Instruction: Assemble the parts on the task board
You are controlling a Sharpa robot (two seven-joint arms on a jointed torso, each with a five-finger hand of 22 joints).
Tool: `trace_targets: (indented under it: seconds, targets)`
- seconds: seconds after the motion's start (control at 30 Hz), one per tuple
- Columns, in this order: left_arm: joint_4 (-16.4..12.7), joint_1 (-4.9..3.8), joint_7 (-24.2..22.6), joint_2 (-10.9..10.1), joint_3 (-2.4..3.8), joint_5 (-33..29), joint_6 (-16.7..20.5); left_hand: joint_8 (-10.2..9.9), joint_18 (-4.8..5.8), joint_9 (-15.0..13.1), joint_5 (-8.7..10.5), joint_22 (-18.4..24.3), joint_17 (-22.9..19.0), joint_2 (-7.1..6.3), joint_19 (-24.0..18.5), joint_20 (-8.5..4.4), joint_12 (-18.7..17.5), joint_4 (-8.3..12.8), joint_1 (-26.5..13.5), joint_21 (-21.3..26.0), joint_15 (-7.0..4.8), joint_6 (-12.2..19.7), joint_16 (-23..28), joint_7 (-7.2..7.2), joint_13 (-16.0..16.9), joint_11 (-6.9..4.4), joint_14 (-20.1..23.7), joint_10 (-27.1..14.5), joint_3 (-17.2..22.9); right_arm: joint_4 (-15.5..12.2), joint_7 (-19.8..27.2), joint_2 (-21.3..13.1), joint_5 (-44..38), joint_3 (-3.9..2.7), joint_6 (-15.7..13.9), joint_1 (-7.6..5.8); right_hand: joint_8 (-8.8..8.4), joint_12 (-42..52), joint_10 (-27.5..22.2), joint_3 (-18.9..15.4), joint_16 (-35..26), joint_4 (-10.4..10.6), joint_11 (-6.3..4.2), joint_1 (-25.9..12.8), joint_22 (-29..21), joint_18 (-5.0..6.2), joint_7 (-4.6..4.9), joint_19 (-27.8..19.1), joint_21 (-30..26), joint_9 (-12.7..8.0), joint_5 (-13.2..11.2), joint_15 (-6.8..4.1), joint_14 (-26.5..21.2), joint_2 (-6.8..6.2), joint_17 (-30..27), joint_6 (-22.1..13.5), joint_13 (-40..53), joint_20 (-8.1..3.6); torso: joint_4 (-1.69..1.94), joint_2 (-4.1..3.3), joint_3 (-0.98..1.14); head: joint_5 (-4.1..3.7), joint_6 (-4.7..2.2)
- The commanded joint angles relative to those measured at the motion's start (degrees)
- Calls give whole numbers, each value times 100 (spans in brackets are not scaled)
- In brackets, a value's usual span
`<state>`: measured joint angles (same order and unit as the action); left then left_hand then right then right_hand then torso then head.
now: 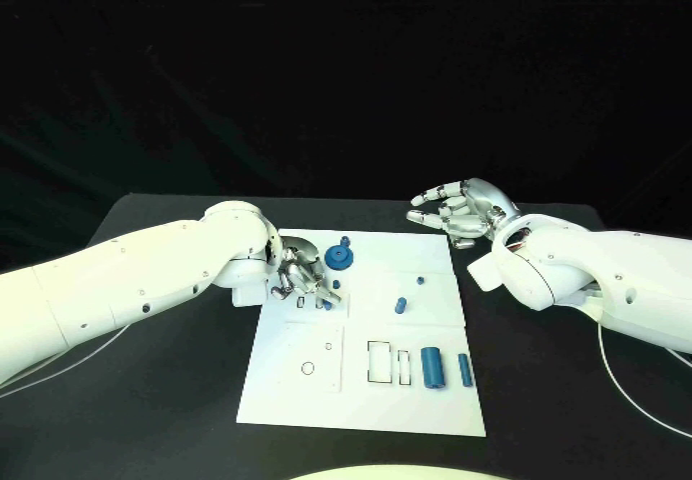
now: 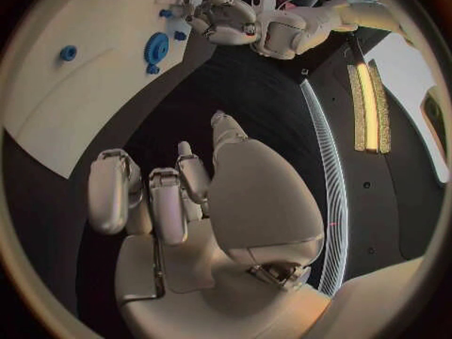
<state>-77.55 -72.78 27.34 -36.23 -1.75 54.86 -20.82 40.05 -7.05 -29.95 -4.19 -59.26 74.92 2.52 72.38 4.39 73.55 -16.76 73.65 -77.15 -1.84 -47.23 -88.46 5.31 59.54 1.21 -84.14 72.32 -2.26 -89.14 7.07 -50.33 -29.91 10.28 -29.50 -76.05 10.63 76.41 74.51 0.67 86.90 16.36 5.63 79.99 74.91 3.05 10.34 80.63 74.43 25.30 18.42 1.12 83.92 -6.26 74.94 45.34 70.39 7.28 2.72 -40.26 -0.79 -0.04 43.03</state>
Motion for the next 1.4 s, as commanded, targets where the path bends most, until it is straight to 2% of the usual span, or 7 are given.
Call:
trace_targets:
  seconds: [0.03,0.33,0.53,0.6,0.97,1.1,1.4]
  targets:
    - [4,-6,7,32,-1,-115,-102,28,98,-18,-21,-10,1138,10,-21,-38,38,-2,73,-32,-40,-16,-22,-18,11,-17,-463,30,46,2,10,8,-35,1,113,6,11,-7,-18,-15,-22,23,-12,-49,294,107,8,-37,-38,-7,11,2,400,-3,625,-8,-5,-19,3,1,0,-1,7]
    - [21,-6,9,42,-9,-157,-119,21,98,-119,-25,-22,1171,76,-30,-58,30,-1,258,-45,-75,-37,-32,-62,34,-57,-474,54,233,10,-1,11,-40,4,131,11,14,-1,-11,-12,-21,22,-12,-50,297,106,7,-35,-35,-7,12,1,400,3,627,-4,3,-19,0,1,-1,0,8]
    - [32,-6,25,42,-11,-169,-116,-56,103,-271,-29,-61,1201,76,-24,-104,-3,-12,637,-69,-121,-48,-39,-107,61,-109,-485,72,901,11,-6,9,-41,5,150,13,17,1,-9,-9,-22,20,-13,-49,297,106,6,-35,-36,-7,15,1,400,8,627,0,5,-19,1,2,-2,-3,12]
    - [34,-6,26,42,-12,-170,-117,-80,106,-316,-27,-73,1205,8,-20,-106,-8,-6,625,-76,-122,-52,-39,-110,73,-105,-486,81,1110,13,-3,9,-41,6,157,13,17,1,-9,-9,-22,20,-13,-49,297,106,6,-35,-36,-7,15,1,400,8,627,0,5,-19,1,1,-3,-5,10]
    - [45,-6,22,25,-14,-266,-124,-100,106,-892,-12,-92,1228,-805,-28,-116,-64,29,73,-84,-130,-106,-37,-120,122,-125,-493,129,3462,23,22,12,-40,12,240,25,32,-2,-12,-5,-29,25,-16,-77,287,110,2,-43,-54,-7,-13,-2,396,34,611,21,-4,-20,5,3,-1,7,9]
    - [51,-6,22,11,-15,-364,-94,-10,106,-1175,1,-97,1227,-1069,-29,-125,-103,283,-24,-86,-138,-50,-33,-118,111,-131,-493,143,4500,25,32,14,-40,13,272,28,33,-7,-17,-4,-39,25,-17,-78,275,115,1,-53,-71,-8,-15,-2,390,38,586,21,-12,-20,4,4,-2,4,7]
    - [8,-6,12,-91,-12,-892,147,58,123,-1450,-60,-187,1269,-1238,34,-126,-134,790,-370,-132,-151,-67,-48,-124,114,-136,-509,220,5347,32,35,9,-40,18,306,31,34,-10,-21,0,-45,27,-17,-86,272,116,1,-55,-76,-9,-15,-2,387,50,571,22,-17,-20,2,3,0,21,-6]
